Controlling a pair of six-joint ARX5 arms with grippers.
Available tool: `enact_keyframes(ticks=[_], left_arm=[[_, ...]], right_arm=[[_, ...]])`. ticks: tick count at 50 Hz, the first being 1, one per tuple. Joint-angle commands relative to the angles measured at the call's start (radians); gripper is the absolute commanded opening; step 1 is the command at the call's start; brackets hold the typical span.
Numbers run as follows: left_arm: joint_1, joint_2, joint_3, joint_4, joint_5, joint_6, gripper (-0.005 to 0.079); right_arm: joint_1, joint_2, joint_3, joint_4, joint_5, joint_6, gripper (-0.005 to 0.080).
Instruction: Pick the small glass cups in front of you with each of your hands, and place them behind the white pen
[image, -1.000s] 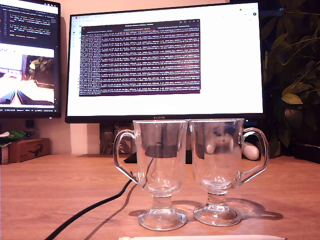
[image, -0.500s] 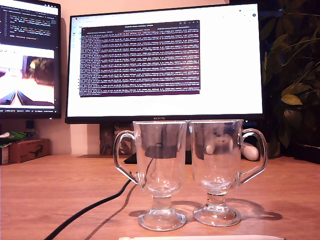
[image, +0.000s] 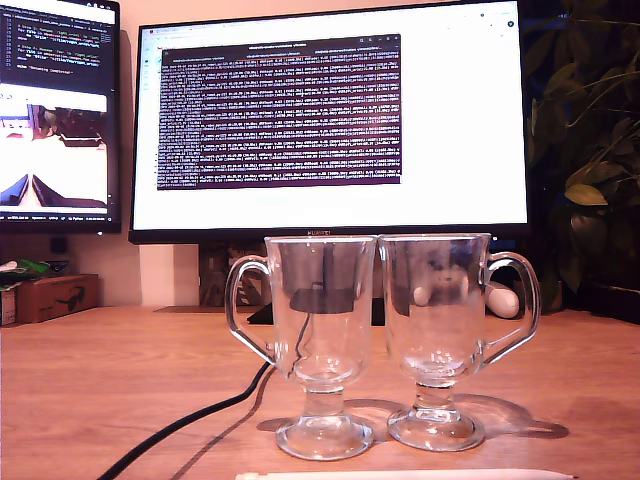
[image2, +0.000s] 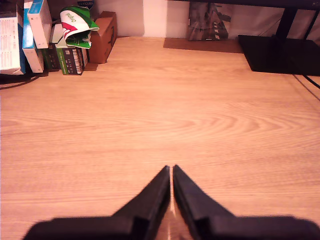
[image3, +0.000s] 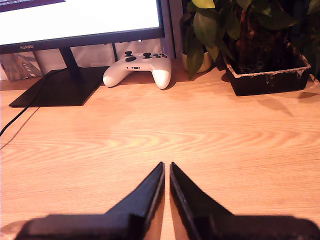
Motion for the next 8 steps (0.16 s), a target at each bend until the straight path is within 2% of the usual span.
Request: enact_keyframes(ticks=[1, 8], left_arm=[[-0.003, -0.002, -0.029, -0.018, 0.002, -0.005, -0.0018], [-0.003, -0.002, -0.029, -0.018, 0.002, -0.005, -0.0018]], right_arm=[[0.005, -0.006, -0.013, 0.010, 0.000, 0.003, -0.0008], [0.005, -0.006, -0.013, 0.010, 0.000, 0.003, -0.0008]])
